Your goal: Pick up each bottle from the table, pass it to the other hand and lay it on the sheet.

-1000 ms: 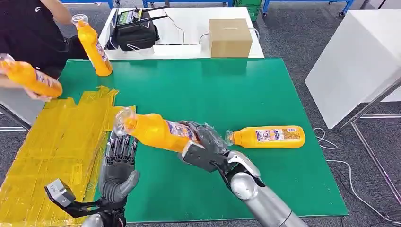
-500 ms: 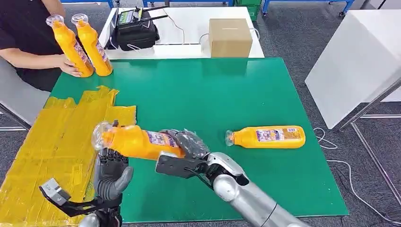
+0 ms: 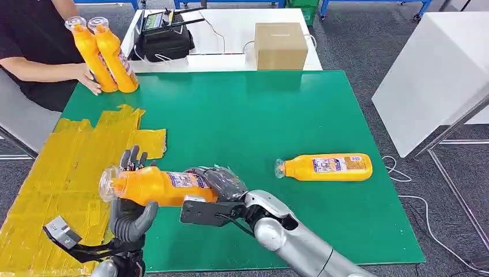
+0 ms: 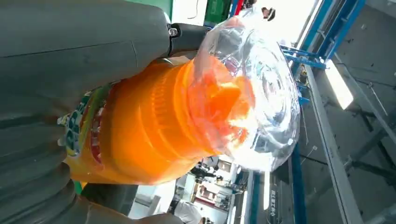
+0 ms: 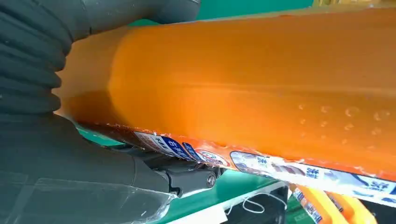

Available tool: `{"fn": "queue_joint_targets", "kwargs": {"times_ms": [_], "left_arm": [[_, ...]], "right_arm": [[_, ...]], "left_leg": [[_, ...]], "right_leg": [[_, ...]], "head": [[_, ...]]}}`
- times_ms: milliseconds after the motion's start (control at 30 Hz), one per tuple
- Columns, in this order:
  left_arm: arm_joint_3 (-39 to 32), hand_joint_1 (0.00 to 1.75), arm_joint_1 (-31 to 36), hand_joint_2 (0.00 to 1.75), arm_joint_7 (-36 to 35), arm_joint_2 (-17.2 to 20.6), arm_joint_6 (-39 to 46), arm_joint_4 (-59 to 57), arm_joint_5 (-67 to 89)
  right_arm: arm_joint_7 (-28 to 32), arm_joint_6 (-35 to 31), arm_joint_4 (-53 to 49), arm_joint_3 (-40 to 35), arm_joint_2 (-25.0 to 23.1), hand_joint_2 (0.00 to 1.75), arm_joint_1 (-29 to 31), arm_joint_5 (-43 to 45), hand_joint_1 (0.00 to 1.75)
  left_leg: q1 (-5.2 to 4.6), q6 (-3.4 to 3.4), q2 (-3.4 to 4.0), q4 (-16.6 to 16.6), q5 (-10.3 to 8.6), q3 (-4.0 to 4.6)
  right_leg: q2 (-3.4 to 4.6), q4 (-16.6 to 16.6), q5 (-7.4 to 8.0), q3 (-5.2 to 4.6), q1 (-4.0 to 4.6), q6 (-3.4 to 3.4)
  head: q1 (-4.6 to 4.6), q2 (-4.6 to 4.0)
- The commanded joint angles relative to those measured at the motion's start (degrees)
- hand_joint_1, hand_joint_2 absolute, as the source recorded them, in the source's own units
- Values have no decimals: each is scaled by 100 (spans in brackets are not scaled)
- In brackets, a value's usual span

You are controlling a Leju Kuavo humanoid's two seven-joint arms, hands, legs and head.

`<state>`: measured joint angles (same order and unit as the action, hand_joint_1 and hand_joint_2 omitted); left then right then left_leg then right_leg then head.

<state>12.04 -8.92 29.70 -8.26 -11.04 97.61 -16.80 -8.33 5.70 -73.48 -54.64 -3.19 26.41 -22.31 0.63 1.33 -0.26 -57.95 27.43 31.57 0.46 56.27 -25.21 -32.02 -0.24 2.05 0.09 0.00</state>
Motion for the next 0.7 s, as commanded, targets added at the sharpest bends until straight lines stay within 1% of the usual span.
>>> {"fn": "queue_joint_targets", "kwargs": {"times_ms": [33,133,200,233,300,367,433,600,633,667,700], "left_arm": [[-242,0,20,175,8,11,-87,-212,-65],[-375,0,-24,175,113,0,-112,-354,-33],[-420,0,-9,175,138,-2,-131,-378,-27],[-427,0,8,175,134,9,-113,-403,-2],[-421,0,54,175,131,27,-117,-468,23],[-423,0,73,175,128,33,-117,-517,45],[-420,175,79,175,129,28,-110,-522,50],[-419,175,81,175,149,27,-112,-517,67],[-419,175,81,175,149,27,-112,-517,67],[-419,175,81,175,149,27,-112,-517,67],[-419,175,81,175,149,27,-112,-517,67]], "right_arm": [[109,120,-297,-652,296,175,228,-75,175],[462,208,-286,-853,380,175,304,1,175],[559,285,-324,-1007,331,175,303,23,175],[638,381,-339,-1120,293,175,335,38,175],[600,350,-352,-1207,228,175,344,65,175],[571,288,-387,-1224,263,175,371,135,175],[568,275,-387,-1209,292,175,372,151,175],[567,268,-356,-1206,290,175,375,163,175],[567,268,-356,-1206,290,175,375,163,175],[567,268,-356,-1206,290,175,375,163,175],[567,268,-356,-1206,290,175,375,163,175]], "left_leg": [[-1,-1,3,3,1,-5],[-2,-1,7,11,1,-20],[-3,-1,6,7,0,-9],[-3,-2,7,10,1,-18],[-3,-1,7,5,-1,-6],[-1,-3,10,8,0,-11],[-2,-3,-1,12,-3,-16],[-2,-1,1,7,-1,-10],[-1,-4,4,17,0,-28],[0,-3,0,9,-1,-14],[-1,-4,0,16,-1,-25]], "right_leg": [[-1,-2,0,4,0,-2],[1,-10,1,17,-1,-3],[2,-5,1,6,-2,-1],[1,-7,0,14,-2,-3],[4,-2,2,2,-2,-2],[5,-6,2,7,0,-3],[-8,-8,0,14,-1,-4],[-2,-5,0,7,-2,-2],[-4,-14,0,25,0,-5],[-5,-8,0,13,1,-3],[-7,-13,-1,23,0,-5]], "head": [[2,0],[2,0],[2,0],[0,0],[2,0],[2,0],[0,0],[0,0],[2,0],[2,0],[2,0]]}}
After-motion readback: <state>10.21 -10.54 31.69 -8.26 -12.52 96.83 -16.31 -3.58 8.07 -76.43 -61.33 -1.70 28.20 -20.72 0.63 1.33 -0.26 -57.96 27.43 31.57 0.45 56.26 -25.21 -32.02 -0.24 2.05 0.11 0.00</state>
